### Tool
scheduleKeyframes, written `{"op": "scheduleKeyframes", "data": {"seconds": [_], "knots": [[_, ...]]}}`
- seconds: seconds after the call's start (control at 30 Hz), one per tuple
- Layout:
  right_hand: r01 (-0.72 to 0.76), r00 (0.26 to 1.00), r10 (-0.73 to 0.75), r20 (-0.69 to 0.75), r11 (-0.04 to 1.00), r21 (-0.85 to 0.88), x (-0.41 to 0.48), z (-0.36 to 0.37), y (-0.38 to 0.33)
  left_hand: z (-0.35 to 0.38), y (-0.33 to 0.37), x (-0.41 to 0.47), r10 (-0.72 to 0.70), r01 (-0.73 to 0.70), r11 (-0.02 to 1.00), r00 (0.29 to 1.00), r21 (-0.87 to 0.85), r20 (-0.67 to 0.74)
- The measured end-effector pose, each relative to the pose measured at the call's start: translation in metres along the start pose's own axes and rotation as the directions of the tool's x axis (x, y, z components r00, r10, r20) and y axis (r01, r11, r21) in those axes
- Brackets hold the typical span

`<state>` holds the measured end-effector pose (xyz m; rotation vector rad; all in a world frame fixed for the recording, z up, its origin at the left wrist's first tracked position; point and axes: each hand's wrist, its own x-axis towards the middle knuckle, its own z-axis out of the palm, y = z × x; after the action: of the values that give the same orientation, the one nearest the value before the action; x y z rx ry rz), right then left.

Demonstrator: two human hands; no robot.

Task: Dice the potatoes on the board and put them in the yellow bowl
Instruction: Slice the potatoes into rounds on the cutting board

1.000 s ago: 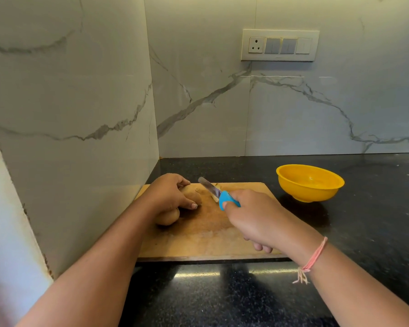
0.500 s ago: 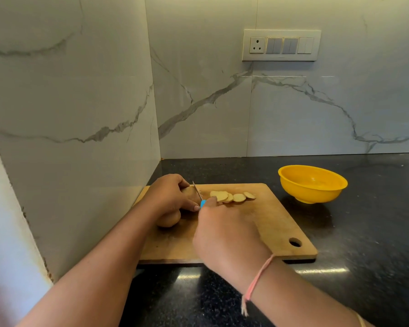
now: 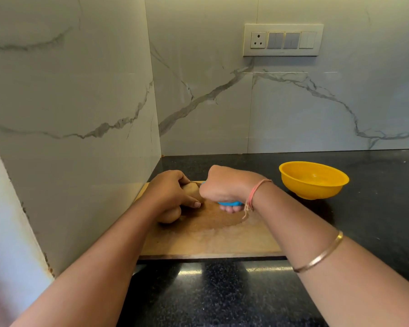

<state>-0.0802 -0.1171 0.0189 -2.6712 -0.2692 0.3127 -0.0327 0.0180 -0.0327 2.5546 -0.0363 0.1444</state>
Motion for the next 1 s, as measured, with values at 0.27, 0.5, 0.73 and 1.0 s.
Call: {"op": "scheduleKeyframes", "data": {"seconds": [0.27,0.5,0.73,1.0], "knots": [[0.050,0.996,-0.054,-0.065,0.997,-0.053,0.005,0.021,0.005,0.003,0.000,-0.001,-0.008,0.007,1.000,1.000,-0.012,-0.018],[0.053,0.996,-0.056,-0.072,0.998,-0.044,0.006,0.028,0.017,0.005,0.003,-0.001,-0.013,0.014,1.000,0.999,0.026,-0.030],[0.036,0.996,-0.036,-0.087,0.999,-0.007,0.006,0.033,0.023,0.002,0.002,0.001,-0.028,0.028,1.000,1.000,0.008,-0.001],[0.056,0.995,-0.070,-0.078,0.985,-0.160,-0.008,0.045,0.032,-0.001,0.000,0.001,-0.047,0.048,0.999,0.999,-0.022,0.017]]}}
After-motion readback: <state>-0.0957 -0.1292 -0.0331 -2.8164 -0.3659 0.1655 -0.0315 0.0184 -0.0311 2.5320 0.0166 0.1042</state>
